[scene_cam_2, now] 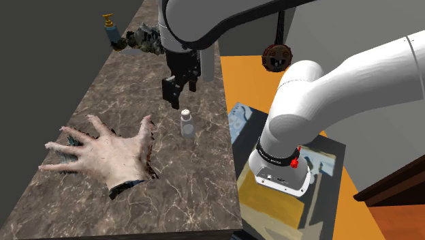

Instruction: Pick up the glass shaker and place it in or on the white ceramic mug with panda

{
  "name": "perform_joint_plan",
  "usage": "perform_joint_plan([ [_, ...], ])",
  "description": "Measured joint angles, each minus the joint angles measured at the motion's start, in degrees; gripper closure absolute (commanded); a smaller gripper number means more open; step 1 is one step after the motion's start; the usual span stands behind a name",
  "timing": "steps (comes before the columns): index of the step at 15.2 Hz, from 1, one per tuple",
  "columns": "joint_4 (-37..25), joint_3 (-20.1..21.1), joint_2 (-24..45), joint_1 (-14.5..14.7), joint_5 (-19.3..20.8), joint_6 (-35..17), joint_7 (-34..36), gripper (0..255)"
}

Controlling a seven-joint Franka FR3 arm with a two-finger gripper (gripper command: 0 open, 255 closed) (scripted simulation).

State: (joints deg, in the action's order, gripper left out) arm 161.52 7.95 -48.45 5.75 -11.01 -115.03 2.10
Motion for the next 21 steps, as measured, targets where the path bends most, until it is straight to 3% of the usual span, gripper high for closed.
perform_joint_plan([
  [9,6.31,1.80,3.97,1.92,-2.25,-9.45,-0.59,0],
  [16,6.63,2.02,4.43,2.09,-2.48,-10.28,-0.48,0],
  [17,6.63,2.02,4.43,2.09,-2.48,-10.28,-0.48,255],
  [21,6.60,2.01,4.42,2.08,-2.46,-10.30,-0.49,255],
])
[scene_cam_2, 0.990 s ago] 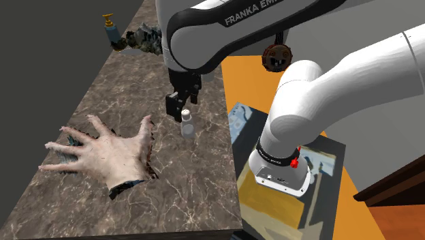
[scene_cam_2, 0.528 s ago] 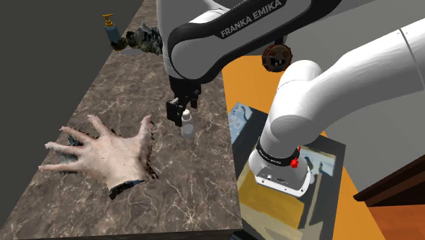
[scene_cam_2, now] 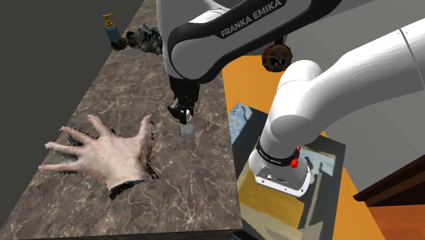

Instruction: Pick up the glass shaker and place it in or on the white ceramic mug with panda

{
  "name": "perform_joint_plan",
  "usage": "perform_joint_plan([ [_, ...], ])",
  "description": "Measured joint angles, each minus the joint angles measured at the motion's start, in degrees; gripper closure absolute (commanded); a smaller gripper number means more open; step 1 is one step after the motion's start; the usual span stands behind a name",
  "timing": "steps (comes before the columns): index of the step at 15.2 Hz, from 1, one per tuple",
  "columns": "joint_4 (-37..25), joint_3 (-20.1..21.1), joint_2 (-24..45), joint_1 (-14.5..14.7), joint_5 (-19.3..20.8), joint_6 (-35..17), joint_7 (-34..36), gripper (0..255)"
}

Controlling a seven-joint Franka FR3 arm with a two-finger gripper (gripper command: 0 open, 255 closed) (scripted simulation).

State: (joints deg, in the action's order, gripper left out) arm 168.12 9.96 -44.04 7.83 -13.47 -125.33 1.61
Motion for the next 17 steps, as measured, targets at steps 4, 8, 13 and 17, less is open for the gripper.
perform_joint_plan([
  [4,-0.02,0.00,0.02,0.00,-0.01,-0.01,-0.01,255],
  [8,-0.77,-0.06,-0.57,-0.04,0.17,1.35,0.20,255],
  [13,-3.16,-0.57,-3.10,-0.32,0.90,6.26,0.59,255],
  [17,-5.69,-1.06,-4.27,-0.67,1.57,9.97,0.78,255],
])
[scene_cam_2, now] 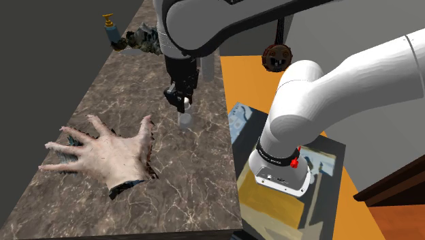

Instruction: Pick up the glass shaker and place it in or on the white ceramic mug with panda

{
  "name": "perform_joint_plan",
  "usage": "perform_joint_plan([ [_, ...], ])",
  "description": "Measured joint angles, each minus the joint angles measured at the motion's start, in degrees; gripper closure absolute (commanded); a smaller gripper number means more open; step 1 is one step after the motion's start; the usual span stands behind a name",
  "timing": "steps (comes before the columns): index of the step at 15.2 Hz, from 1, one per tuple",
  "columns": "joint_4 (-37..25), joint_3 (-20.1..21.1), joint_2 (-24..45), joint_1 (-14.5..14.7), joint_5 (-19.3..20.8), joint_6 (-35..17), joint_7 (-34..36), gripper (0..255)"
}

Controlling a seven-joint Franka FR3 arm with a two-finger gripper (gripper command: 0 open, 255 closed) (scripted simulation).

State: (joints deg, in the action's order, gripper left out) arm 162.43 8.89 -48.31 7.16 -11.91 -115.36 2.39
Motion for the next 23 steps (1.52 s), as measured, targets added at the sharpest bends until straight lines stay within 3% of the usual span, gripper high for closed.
perform_joint_plan([
  [23,-16.35,-2.58,-1.38,-1.27,2.82,17.75,0.78,255],
])
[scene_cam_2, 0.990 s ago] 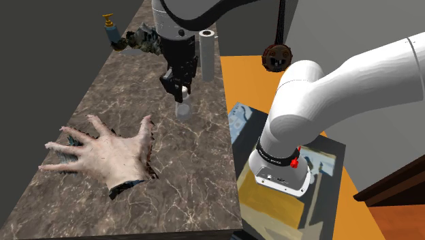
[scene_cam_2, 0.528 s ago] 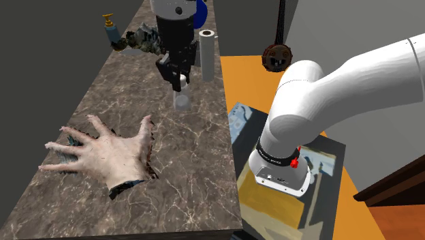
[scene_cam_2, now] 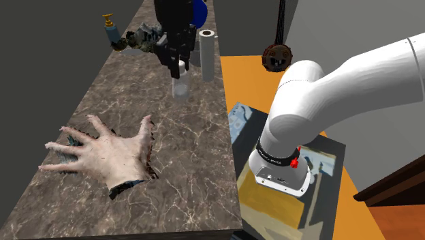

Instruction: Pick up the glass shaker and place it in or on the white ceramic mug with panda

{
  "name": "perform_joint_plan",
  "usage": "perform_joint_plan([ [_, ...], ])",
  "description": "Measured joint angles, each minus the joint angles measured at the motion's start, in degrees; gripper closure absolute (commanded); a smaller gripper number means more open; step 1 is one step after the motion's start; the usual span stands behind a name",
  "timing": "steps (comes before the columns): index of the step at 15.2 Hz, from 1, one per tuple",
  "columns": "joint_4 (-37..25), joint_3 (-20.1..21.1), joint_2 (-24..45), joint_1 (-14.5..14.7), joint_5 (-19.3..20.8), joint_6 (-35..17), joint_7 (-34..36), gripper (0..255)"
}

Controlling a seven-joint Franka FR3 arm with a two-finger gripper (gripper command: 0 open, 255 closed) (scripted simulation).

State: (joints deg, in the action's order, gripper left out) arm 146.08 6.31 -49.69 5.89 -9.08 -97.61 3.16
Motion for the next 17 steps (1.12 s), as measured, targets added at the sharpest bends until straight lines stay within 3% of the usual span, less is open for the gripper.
perform_joint_plan([
  [9,-7.43,-9.94,9.71,-4.76,7.03,-1.34,-10.85,255],
  [17,-17.68,-18.00,21.06,-7.22,10.29,-2.18,-20.29,255],
])
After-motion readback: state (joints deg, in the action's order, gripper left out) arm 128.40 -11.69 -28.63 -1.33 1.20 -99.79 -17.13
